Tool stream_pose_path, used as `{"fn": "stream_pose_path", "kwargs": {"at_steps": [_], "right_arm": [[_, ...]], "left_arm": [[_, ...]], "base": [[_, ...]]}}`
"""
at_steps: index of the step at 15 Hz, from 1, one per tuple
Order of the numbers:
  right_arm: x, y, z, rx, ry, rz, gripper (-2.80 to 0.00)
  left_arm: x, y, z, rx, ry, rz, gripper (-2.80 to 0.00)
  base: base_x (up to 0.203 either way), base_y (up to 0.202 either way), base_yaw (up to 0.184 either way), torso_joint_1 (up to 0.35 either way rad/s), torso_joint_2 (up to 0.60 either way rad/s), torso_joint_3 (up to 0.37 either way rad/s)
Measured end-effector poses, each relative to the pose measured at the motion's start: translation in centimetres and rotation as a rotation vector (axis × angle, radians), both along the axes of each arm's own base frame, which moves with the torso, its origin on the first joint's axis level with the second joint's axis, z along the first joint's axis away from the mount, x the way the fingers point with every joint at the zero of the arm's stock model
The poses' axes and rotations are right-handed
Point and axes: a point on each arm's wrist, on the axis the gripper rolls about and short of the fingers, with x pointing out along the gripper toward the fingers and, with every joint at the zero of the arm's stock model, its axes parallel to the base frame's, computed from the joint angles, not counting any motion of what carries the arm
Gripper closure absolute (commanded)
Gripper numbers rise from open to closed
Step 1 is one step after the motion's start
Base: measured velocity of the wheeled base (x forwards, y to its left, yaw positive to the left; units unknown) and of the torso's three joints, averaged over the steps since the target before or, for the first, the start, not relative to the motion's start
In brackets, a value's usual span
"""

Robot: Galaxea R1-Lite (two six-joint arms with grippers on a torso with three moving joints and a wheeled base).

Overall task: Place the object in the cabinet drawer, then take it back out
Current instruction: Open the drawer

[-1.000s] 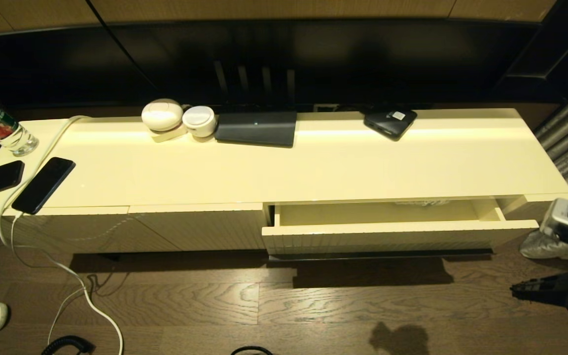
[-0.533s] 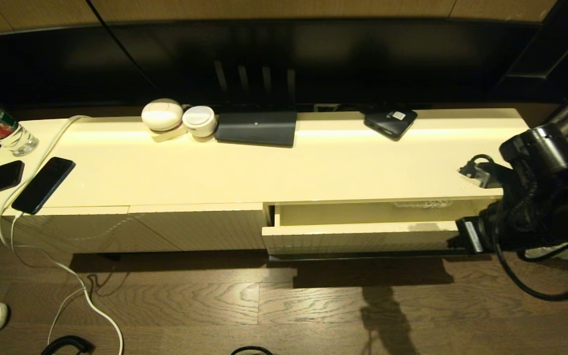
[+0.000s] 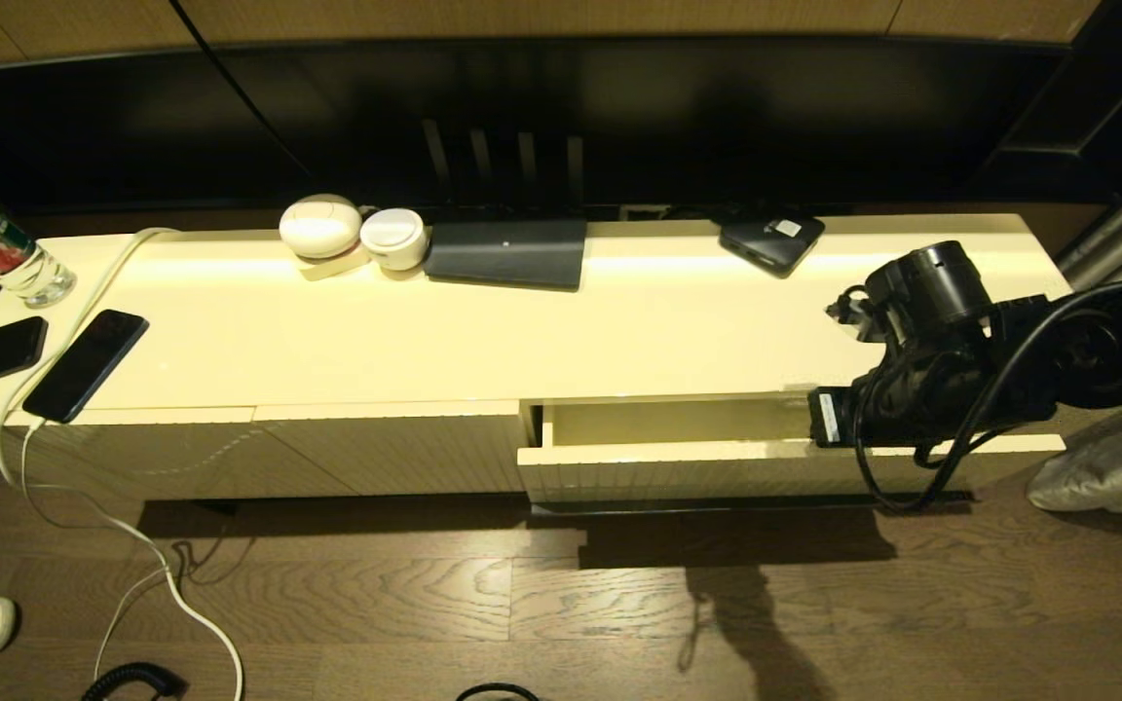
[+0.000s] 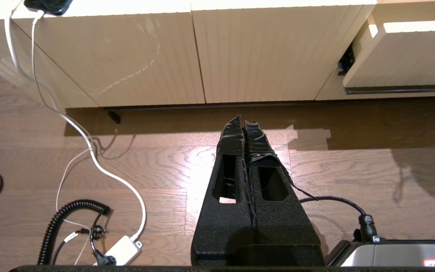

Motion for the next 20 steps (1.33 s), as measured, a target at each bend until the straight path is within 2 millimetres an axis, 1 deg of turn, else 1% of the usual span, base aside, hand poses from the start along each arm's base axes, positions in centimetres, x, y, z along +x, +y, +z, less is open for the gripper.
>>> {"fn": "stream_pose_path", "kwargs": {"at_steps": [7,9,14,17,20], "right_arm": [[1.5,0.4,-1.2,-0.005,0.008,-0.004,0.0],[1.9,0.5,-1.2,-0.001,-0.013,-0.007,0.0],[2.3,0.5,-1.7,-0.007,-0.032,-0.01,0.0],[2.2,0.9,-2.8,-0.032,-0.002,-0.012,0.0],[1.8,1.0,-4.6,-0.08,0.05,-0.029,0.0]], "left_arm": [[0.0,0.0,0.0,0.0,0.0,0.0,0.0],[0.0,0.0,0.0,0.0,0.0,-0.001,0.0],[0.0,0.0,0.0,0.0,0.0,-0.001,0.0],[0.0,0.0,0.0,0.0,0.0,-0.001,0.0],[0.0,0.0,0.0,0.0,0.0,0.0,0.0]], "base": [[0.0,0.0,0.0,0.0,0.0,0.0],[0.0,0.0,0.0,0.0,0.0,0.0],[0.0,0.0,0.0,0.0,0.0,0.0],[0.0,0.0,0.0,0.0,0.0,0.0],[0.0,0.0,0.0,0.0,0.0,0.0]]}}
